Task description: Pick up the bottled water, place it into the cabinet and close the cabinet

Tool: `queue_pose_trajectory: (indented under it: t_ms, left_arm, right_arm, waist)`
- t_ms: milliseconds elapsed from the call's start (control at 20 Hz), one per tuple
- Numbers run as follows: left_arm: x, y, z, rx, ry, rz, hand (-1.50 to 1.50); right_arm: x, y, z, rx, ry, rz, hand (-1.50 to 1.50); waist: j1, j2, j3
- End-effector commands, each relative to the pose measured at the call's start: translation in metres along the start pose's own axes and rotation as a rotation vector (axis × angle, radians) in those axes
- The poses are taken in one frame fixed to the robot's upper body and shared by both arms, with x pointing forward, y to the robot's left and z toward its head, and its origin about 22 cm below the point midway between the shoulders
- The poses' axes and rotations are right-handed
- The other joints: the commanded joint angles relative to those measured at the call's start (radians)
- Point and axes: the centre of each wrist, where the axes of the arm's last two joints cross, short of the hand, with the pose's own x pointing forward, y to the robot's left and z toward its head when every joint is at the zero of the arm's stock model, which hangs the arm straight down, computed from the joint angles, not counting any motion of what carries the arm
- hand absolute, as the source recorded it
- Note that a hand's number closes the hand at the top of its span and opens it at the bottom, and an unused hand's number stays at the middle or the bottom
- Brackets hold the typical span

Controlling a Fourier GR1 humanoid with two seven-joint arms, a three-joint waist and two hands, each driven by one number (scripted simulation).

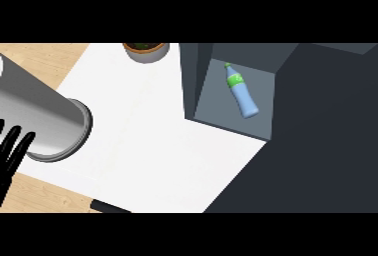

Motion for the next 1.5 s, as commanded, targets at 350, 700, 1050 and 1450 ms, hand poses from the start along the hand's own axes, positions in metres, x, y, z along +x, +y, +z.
queue_pose_trajectory:
  t_ms: [350,700,1050,1450]
  left_arm:
    - [0.005,0.002,-0.005,-0.023,-0.015,-0.001,-1.50]
    - [0.006,0.006,-0.007,-0.024,-0.003,-0.002,-1.50]
    - [0.003,0.009,-0.006,-0.018,0.006,0.012,-1.50]
    - [0.000,0.016,-0.002,0.024,0.007,0.008,-1.50]
  right_arm:
    - [-0.013,-0.003,-0.016,-0.104,-0.022,-0.121,1.50]
    - [-0.014,-0.032,-0.026,-0.127,0.107,0.045,1.50]
    - [-0.030,-0.062,-0.053,-0.173,0.205,0.060,1.50]
    - [-0.046,-0.102,-0.105,-0.216,0.258,0.001,1.50]
  waist:
    - [0.023,0.018,0.008]
    - [0.018,0.006,0.007]
    - [0.010,0.000,0.009]
    - [-0.005,-0.010,0.017]
